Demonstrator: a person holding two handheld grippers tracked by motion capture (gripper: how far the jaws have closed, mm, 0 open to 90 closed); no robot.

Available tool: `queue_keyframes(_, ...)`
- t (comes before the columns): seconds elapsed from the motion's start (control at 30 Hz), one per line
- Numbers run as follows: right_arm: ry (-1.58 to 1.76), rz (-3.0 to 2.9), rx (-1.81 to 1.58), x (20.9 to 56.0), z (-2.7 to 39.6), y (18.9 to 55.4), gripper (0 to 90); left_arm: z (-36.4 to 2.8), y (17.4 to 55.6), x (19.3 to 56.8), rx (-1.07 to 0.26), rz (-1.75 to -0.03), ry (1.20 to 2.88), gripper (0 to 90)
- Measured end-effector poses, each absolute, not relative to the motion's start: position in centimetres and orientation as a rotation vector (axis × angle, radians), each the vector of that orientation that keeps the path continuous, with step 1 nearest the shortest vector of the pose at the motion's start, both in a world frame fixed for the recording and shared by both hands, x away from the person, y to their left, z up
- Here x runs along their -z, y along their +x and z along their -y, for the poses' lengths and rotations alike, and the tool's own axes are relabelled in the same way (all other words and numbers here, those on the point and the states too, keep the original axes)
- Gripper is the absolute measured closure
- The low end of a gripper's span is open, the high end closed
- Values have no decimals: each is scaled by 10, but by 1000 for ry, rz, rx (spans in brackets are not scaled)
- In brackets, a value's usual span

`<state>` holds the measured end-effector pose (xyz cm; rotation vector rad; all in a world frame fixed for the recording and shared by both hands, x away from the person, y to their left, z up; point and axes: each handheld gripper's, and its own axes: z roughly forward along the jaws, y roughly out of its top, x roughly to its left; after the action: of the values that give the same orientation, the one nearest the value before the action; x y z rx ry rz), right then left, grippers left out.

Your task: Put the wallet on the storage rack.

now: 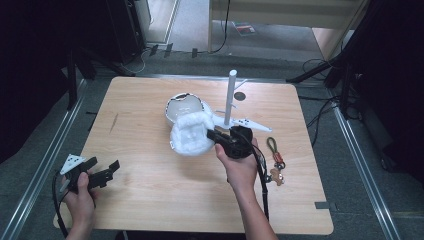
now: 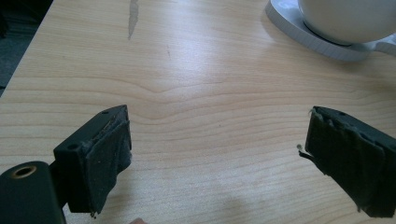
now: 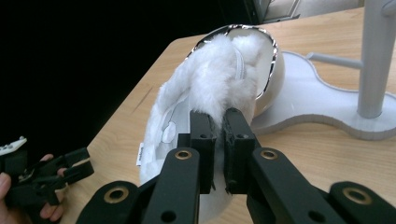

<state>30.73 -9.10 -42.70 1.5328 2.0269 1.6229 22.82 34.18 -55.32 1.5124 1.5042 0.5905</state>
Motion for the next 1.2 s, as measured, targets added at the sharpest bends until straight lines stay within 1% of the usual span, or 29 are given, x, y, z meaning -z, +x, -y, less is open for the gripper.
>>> queue_keyframes(0.6, 1555, -1949, -1580, 415, 84, 332, 857, -342, 228, 553, -586, -1503, 1514, 77)
queue_keyframes(1.2, 1611, -1845, -1474, 419, 69, 360, 856, -343, 228, 553, -579, -1505, 1508, 77)
